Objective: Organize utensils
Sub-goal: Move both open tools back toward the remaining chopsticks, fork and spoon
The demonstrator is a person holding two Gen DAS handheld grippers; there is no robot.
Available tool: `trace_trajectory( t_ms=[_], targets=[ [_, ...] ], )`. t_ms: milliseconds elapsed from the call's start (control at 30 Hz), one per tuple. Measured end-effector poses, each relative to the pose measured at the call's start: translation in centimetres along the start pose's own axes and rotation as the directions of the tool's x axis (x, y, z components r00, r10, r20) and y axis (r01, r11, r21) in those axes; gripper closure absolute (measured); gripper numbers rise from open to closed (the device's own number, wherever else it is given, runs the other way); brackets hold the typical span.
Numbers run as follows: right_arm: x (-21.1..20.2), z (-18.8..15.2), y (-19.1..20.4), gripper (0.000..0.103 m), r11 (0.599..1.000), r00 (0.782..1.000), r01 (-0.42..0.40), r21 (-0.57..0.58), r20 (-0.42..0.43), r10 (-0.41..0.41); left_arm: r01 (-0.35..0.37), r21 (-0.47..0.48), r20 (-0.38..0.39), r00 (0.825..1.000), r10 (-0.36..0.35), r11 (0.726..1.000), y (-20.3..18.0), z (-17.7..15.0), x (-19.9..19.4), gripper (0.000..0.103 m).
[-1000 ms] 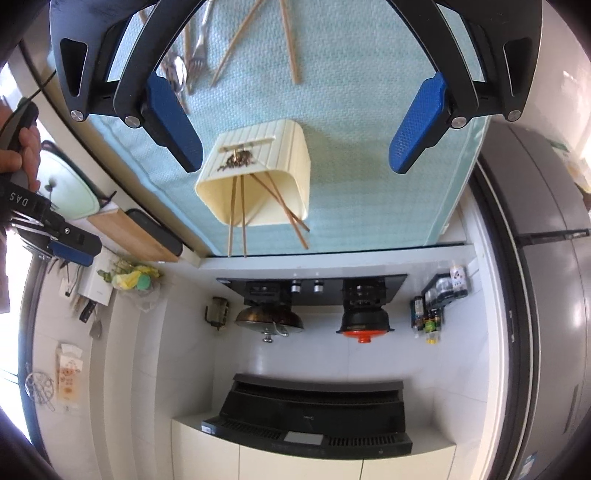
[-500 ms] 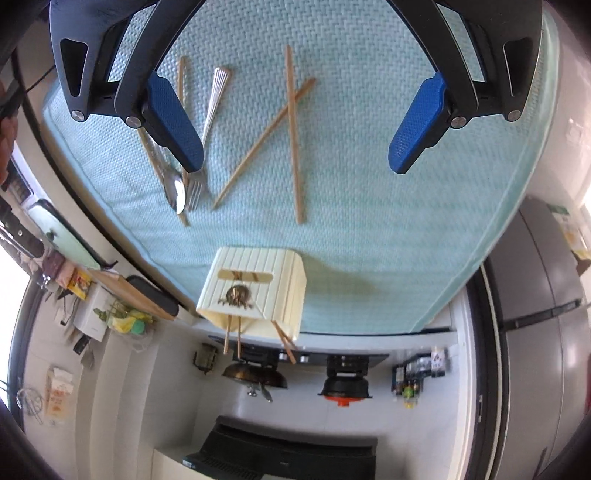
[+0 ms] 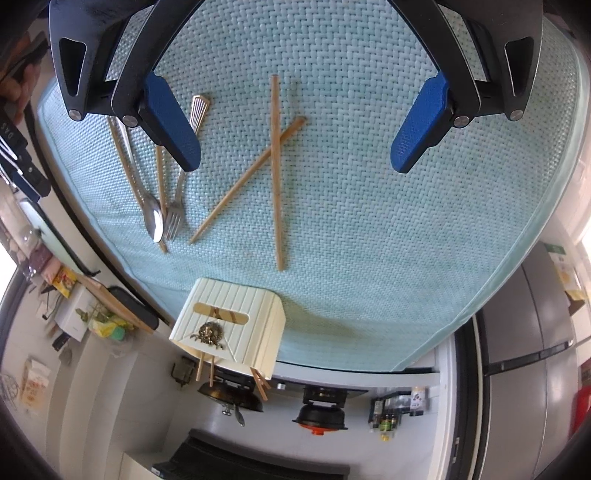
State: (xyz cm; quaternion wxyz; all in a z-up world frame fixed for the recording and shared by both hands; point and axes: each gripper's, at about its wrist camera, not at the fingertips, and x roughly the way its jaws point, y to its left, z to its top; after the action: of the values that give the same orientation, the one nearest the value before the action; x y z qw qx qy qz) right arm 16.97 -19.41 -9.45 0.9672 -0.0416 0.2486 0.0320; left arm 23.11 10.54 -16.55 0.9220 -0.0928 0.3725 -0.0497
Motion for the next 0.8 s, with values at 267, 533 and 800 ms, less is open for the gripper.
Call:
trace_trajectory(
  t_ms=[267,533,800],
  targets=[
    [0.7,-0.7,0.4,0.051,0.999,0.998,-0.043,0.029,-0.053,0.044,-0.023,0.014,0.017,1.0,0.023,1.0,0.3,-0.5,-0.3,0.001],
    [1.7,-1.0,0.7,0.064,0.997,0.993,-0.064,0.041,-0.092,0.068,-0.041,0.005,0.035,0.999,0.041,0.999,0.7,-0.2,-0.4,0.001],
    [4.5,-1.0,0.5,0.081,0.992,0.979,-0.109,0.068,-0.167,0.119,-0.061,-0.022,0.033,0.998,0.061,0.998,1.4,-0.2,-0.1,0.001]
  ],
)
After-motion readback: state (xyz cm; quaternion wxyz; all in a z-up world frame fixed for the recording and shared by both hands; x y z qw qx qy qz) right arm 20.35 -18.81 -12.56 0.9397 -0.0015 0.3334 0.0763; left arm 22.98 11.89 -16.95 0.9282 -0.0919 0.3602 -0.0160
